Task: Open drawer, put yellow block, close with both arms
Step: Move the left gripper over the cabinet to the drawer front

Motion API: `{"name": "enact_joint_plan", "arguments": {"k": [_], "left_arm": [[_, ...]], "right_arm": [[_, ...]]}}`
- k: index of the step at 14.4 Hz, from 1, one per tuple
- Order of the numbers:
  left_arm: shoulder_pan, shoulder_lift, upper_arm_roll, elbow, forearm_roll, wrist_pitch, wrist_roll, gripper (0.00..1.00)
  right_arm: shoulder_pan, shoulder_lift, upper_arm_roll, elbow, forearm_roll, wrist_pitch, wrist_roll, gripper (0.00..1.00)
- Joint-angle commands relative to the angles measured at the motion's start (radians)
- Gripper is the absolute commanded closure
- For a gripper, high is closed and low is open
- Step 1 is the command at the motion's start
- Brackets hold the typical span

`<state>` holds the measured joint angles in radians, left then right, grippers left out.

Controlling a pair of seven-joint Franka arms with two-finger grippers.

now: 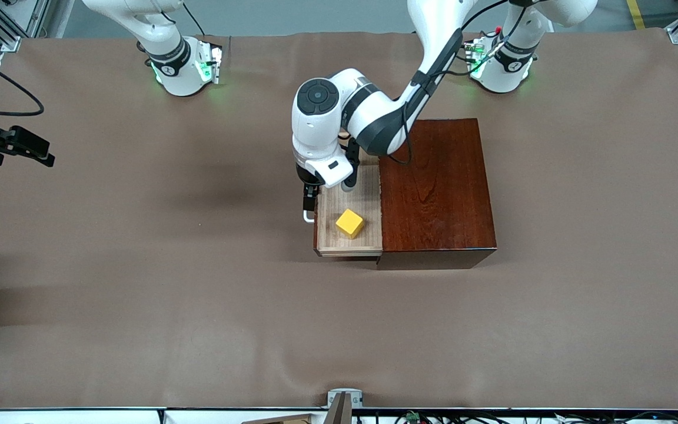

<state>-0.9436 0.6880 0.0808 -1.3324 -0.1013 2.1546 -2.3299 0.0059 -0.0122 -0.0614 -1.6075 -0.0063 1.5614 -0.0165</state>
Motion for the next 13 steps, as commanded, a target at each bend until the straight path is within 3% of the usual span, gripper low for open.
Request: {"name": "enact_joint_plan", "arguments": {"k": [1, 13], "left_arm": [[-0.008, 0.019, 0.025, 0.015, 0.018, -0.030, -0.051, 0.00], [-0.050, 0.044, 0.014, 0.032, 0.017, -0.044, -0.089, 0.00]], "right_arm": [[-0.020, -0.005, 0.017, 0.004, -0.003, 0.000, 0.004, 0.00], [-0.021, -0.005, 0.017, 0.004, -0.003, -0.001, 0.004, 0.00]]}}
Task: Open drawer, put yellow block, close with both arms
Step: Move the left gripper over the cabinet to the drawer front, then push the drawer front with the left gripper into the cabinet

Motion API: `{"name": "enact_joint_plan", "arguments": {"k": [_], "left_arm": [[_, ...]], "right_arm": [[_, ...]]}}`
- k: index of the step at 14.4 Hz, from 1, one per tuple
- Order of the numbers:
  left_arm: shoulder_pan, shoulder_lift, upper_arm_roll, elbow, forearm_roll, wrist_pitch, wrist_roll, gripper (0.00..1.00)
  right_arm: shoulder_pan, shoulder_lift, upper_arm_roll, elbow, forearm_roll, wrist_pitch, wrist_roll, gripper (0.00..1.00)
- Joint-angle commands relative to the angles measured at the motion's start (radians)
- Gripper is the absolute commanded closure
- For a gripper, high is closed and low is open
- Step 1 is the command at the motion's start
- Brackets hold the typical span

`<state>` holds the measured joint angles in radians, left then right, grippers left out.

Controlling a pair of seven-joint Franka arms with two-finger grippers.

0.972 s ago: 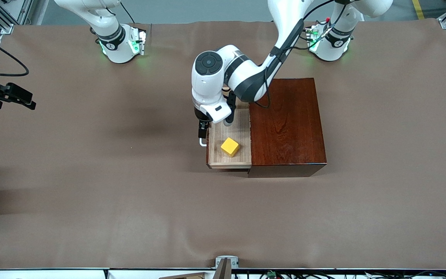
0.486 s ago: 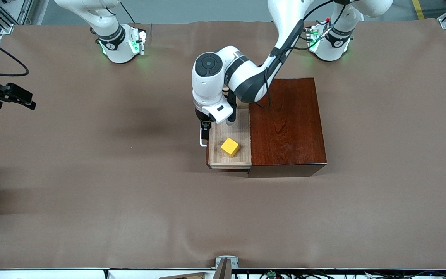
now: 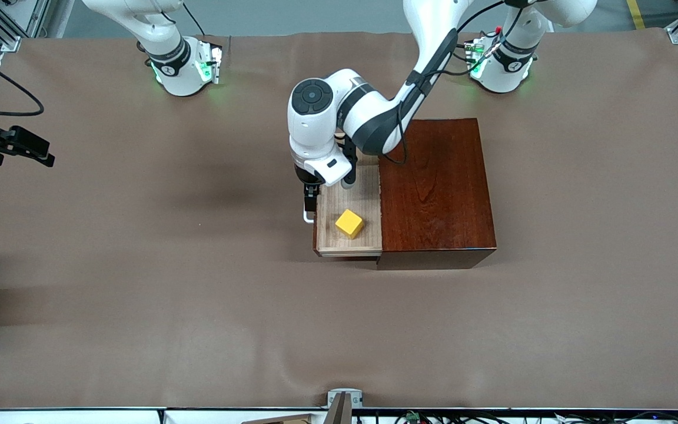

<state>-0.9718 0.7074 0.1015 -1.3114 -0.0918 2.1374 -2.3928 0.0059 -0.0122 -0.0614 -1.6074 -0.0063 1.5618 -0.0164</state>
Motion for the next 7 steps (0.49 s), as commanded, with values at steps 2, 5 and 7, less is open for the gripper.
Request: {"name": "enact_joint_plan", "arguments": {"k": [2, 5, 7], "left_arm": [[-0.024, 0.023, -0.012, 0.009, 0.006, -0.027, -0.013, 0.00], [-0.031, 0.024, -0.009, 0.008, 0.007, -0.036, -0.002, 0.00], [-0.030, 0.021, -0.002, 0.008, 0.007, -0.086, 0.009, 0.00]], "right_arm": [[-0.020, -0.005, 0.017, 0.004, -0.003, -0.002, 0.004, 0.00], [-0.020, -0.003, 0.017, 0.004, -0.003, -0.002, 0.004, 0.00], [-0.021, -0.005, 0.017, 0.004, -0.003, -0.002, 0.004, 0.00]]}}
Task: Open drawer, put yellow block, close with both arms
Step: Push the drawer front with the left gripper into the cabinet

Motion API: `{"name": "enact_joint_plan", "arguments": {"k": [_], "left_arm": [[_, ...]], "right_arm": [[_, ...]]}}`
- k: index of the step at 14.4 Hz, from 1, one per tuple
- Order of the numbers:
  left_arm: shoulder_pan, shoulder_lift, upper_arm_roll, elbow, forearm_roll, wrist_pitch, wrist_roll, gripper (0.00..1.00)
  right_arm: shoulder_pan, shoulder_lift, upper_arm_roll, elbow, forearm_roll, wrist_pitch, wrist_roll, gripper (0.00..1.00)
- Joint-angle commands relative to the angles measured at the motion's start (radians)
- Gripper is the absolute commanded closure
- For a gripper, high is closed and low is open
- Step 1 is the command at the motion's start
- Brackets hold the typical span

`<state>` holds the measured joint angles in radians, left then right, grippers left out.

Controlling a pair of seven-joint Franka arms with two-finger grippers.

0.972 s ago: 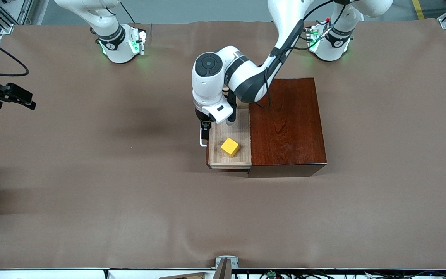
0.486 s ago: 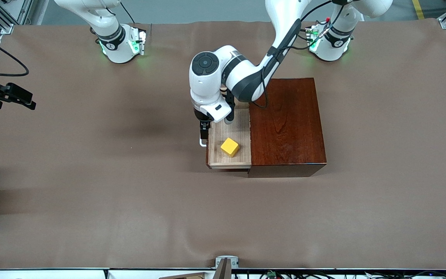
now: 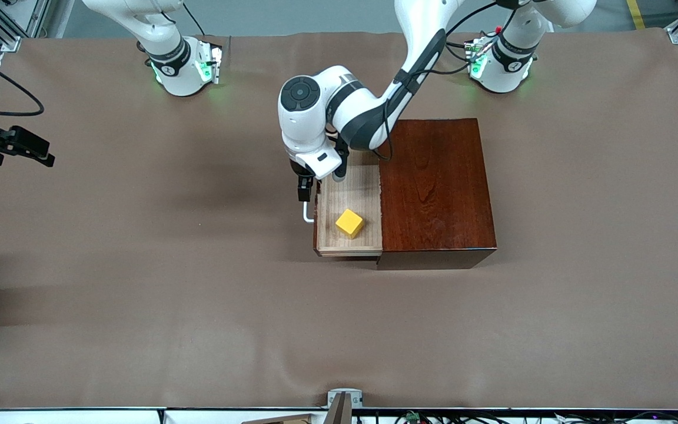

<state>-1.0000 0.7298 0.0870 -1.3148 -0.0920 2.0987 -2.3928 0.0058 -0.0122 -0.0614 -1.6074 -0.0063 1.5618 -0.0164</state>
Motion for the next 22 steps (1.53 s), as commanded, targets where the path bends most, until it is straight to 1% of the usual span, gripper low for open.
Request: {"name": "enact_joint_plan", "arguments": {"k": [1, 2, 5, 7, 8, 15, 20, 22], "left_arm": [[0.001, -0.004, 0.017, 0.011, 0.009, -0.064, 0.012, 0.00], [0.004, -0.009, 0.020, 0.011, 0.014, -0.077, 0.012, 0.00], [0.006, -0.030, 0.025, 0.011, 0.104, -0.106, 0.011, 0.00], [0.014, -0.032, 0.042, 0.009, 0.126, -0.137, 0.007, 0.00], [0.012, -0.032, 0.069, 0.009, 0.130, -0.149, 0.007, 0.00], [0.014, -0.027, 0.164, 0.002, 0.138, -0.154, 0.011, 0.00], [0.017, -0.027, 0.178, -0.003, 0.140, -0.158, 0.012, 0.00], [0.021, -0.029, 0.178, -0.004, 0.140, -0.180, 0.012, 0.00]], "right_arm": [[-0.021, -0.003, 0.017, 0.004, -0.003, -0.002, 0.004, 0.00], [-0.021, -0.003, 0.017, 0.004, -0.003, -0.002, 0.004, 0.00], [-0.020, -0.003, 0.017, 0.004, -0.003, -0.002, 0.004, 0.00], [-0.021, -0.003, 0.017, 0.004, -0.003, -0.002, 0.004, 0.00], [-0.021, -0.003, 0.017, 0.004, -0.003, -0.002, 0.004, 0.00], [-0.021, -0.003, 0.017, 0.004, -0.003, -0.002, 0.004, 0.00], [-0.023, -0.003, 0.017, 0.004, -0.003, -0.002, 0.004, 0.00], [-0.023, -0.003, 0.017, 0.004, -0.003, -0.002, 0.004, 0.00]]}}
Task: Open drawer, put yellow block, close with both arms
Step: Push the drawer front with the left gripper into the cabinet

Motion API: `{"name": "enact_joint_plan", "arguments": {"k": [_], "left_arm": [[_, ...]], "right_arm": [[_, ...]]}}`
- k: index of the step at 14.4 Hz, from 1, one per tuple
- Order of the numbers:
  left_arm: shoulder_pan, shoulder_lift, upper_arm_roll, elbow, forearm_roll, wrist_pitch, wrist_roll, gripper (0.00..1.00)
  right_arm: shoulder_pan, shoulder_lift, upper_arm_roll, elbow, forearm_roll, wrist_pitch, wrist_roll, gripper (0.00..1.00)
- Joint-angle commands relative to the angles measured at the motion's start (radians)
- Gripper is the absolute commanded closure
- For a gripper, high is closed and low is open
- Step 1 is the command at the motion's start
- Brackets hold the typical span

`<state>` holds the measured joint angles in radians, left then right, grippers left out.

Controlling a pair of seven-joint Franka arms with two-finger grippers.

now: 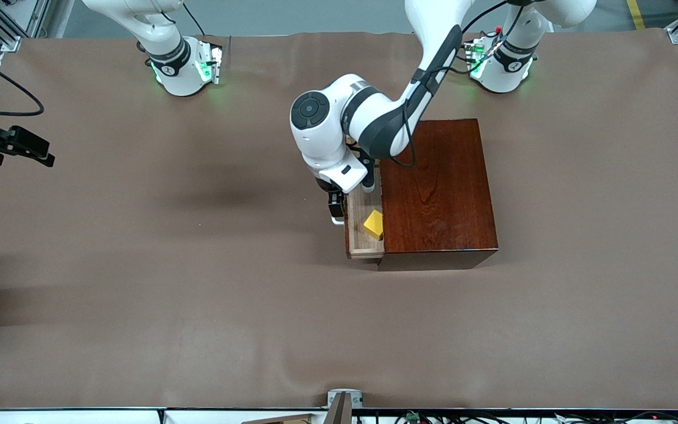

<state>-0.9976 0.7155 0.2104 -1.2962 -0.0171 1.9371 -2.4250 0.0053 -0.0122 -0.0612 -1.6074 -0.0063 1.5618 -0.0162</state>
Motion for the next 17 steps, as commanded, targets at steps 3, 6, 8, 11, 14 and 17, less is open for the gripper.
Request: {"name": "enact_joint_plan", "arguments": {"k": [3, 6, 8, 11, 14, 17], "left_arm": [[0.020, -0.016, 0.056, -0.029, 0.065, -0.069, 0.049, 0.00], [0.019, -0.014, 0.064, -0.029, 0.103, -0.102, 0.054, 0.00], [0.017, -0.013, 0.066, -0.029, 0.120, -0.124, 0.053, 0.00], [0.016, -0.005, 0.064, -0.029, 0.160, -0.161, 0.052, 0.00], [0.016, -0.002, 0.064, -0.029, 0.193, -0.197, 0.049, 0.00], [0.011, -0.024, 0.069, -0.020, 0.193, -0.248, 0.046, 0.00]], "right_arm": [[-0.021, -0.003, 0.017, 0.004, -0.003, -0.002, 0.004, 0.00], [-0.022, -0.003, 0.017, 0.004, -0.003, -0.002, 0.004, 0.00], [-0.022, -0.003, 0.017, 0.004, -0.003, -0.002, 0.004, 0.00], [-0.021, -0.003, 0.017, 0.004, -0.003, -0.002, 0.004, 0.00], [-0.022, -0.003, 0.017, 0.004, -0.003, -0.002, 0.004, 0.00], [-0.022, -0.002, 0.017, 0.004, -0.003, -0.002, 0.004, 0.00]]}}
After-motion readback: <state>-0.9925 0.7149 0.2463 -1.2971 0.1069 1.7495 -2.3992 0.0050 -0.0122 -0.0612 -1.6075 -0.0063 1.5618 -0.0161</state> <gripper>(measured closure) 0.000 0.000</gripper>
